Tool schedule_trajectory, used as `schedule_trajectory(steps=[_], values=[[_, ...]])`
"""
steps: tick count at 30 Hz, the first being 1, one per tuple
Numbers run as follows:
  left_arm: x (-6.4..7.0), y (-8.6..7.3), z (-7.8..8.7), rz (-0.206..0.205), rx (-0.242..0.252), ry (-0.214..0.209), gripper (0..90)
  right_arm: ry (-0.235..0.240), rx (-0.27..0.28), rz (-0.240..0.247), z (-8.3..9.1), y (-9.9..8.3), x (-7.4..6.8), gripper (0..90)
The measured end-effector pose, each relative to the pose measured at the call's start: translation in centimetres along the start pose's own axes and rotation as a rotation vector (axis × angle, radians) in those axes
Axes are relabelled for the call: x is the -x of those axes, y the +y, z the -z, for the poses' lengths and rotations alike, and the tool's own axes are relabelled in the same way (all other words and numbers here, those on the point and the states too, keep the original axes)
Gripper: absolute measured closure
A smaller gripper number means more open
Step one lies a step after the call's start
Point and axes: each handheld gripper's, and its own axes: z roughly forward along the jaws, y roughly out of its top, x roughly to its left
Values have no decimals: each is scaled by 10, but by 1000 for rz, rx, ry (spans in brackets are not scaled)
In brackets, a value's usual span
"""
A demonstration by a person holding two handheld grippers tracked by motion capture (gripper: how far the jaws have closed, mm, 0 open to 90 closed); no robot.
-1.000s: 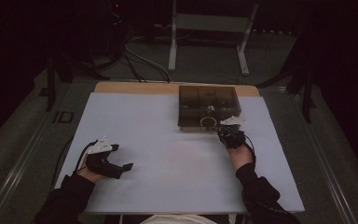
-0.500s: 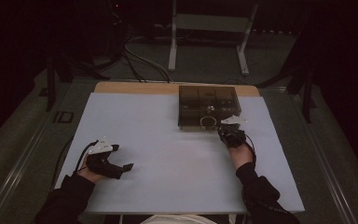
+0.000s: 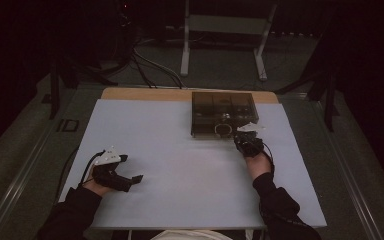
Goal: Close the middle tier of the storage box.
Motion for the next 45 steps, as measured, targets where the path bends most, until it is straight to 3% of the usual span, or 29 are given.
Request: schedule_trajectory(steps=[14, 45], values=[[0, 0, 0, 0, 0, 0, 9, -11, -5, 9, -4, 7, 3, 900], [0, 0, 0, 0, -1, -1, 9, -22, -4, -21, -18, 17, 10, 900]])
